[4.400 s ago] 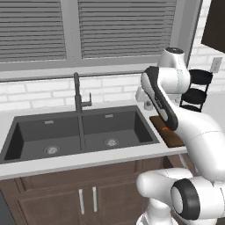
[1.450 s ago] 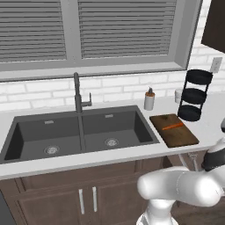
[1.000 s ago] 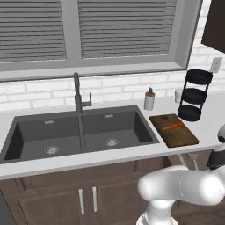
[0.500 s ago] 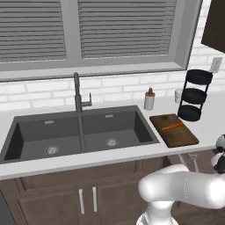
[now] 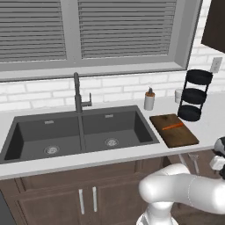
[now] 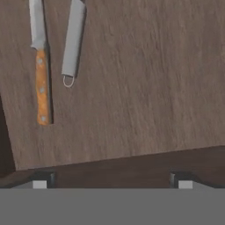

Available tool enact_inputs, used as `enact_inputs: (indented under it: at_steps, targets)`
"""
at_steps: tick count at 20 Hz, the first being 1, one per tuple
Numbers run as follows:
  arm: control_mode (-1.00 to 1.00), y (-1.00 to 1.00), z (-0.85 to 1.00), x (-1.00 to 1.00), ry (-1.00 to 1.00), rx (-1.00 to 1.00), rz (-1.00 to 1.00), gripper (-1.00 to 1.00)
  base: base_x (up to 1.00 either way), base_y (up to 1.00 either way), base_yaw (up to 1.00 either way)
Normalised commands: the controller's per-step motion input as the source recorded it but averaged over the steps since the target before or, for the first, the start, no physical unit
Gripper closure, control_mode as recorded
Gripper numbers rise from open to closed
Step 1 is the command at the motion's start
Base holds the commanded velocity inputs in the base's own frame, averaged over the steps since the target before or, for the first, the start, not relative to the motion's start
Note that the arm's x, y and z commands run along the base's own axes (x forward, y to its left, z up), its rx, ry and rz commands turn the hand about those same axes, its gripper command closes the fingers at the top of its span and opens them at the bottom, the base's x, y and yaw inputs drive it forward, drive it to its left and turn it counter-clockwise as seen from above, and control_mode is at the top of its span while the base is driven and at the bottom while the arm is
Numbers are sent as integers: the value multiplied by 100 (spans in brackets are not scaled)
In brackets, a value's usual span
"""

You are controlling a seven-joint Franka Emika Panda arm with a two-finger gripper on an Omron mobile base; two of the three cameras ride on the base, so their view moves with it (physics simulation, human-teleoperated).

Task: Place the appropriate cutting tool for cutting the carrot skin on the cutting board.

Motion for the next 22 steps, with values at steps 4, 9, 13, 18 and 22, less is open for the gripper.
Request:
enact_inputs:
  at_steps: [4, 9, 13, 18, 22]
  targets:
    - [-100, 0, -26, -59, 16, 0, 3, -100, 0, 0, 0]
    - [-100, 0, -34, -80, 12, 1, 4, -100, 0, 0, 0]
    - [-100, -1, -34, -92, 11, 4, 2, -100, 0, 0, 0]
    - [-100, 0, -27, -85, 12, 3, 0, -100, 0, 0, 0]
    - [-100, 1, 7, -1, 4, 3, 0, -100, 0, 0, 0]
